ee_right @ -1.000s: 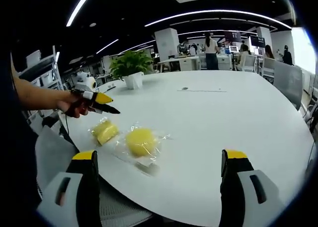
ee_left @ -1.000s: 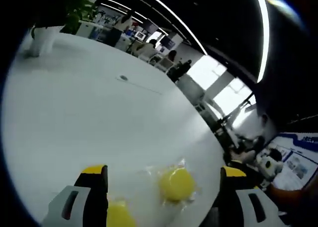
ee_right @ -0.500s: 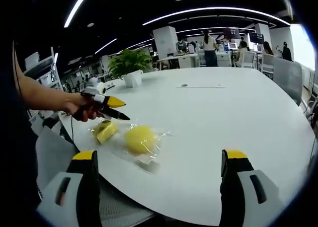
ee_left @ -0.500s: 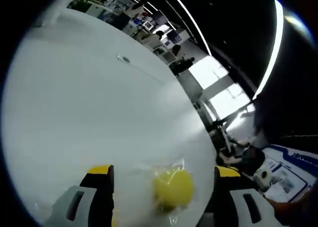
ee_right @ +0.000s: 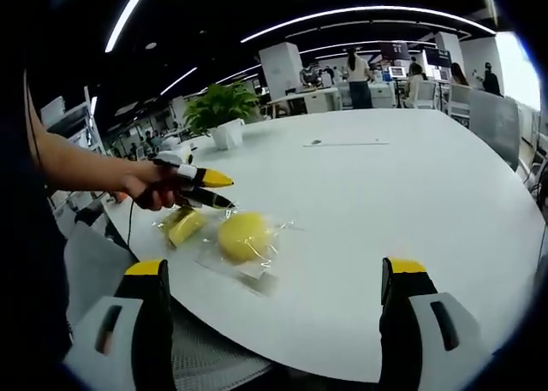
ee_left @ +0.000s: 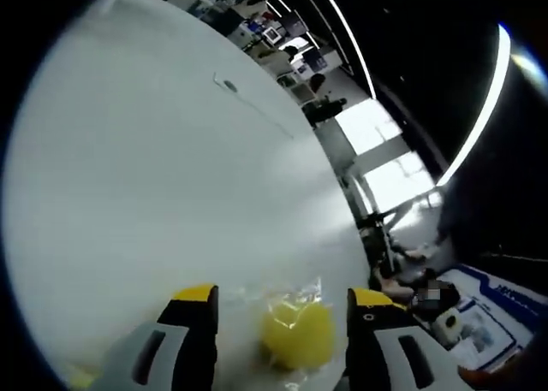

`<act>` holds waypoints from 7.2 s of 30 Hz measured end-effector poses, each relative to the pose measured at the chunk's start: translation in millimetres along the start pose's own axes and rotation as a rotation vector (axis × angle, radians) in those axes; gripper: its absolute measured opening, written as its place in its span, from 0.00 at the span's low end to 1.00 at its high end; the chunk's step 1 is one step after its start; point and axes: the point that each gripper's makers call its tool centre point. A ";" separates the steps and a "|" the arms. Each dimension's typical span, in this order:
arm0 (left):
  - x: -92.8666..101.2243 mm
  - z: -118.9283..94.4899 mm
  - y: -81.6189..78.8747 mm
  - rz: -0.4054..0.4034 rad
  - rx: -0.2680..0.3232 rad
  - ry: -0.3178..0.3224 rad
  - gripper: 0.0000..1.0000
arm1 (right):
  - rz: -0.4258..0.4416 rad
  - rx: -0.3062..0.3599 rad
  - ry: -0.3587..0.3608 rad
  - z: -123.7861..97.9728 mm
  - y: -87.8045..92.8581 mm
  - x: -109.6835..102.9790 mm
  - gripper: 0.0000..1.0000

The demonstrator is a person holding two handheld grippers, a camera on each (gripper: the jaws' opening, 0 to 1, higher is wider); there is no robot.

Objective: Compare the silicone blocks by pressing each to a similar depth, holding the contact briefly, and releasing to observe deformation and rebound differences across the visible hardness samples.

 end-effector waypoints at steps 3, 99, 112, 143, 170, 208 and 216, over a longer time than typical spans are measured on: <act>-6.2 0.6 4.7 0.008 -0.018 -0.052 0.41 | 0.006 0.008 0.001 0.0 -0.9 -1.2 0.96; 109.5 -26.1 -59.8 0.369 0.121 0.133 0.00 | -0.030 0.041 -0.069 2.2 -27.1 -13.1 0.96; 168.1 -63.8 -99.1 0.628 0.186 0.136 0.00 | -0.025 0.132 -0.131 2.2 -65.4 -26.7 0.96; 247.3 -126.2 -103.8 0.672 0.186 0.285 0.00 | -0.206 0.235 -0.305 2.1 -140.6 -115.2 0.96; 275.7 -149.5 -113.0 0.604 0.214 0.355 0.00 | -0.208 0.226 -0.621 16.4 -161.7 -179.7 0.70; 292.8 -155.1 -108.6 0.599 0.218 0.388 0.00 | -0.187 0.231 -0.733 -3.3 -162.8 -195.5 0.26; 287.6 -152.8 -107.8 0.605 0.213 0.370 0.00 | -0.159 0.194 -0.746 -1.6 -158.6 -195.8 0.19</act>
Point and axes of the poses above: the point that each gripper's makers call its tool centre point, and the gripper's own axes: z roughly forward along the fingers, x roughly to its right, y roughly out of its underside, and after that the axes turned 14 degrees about z, right-handed
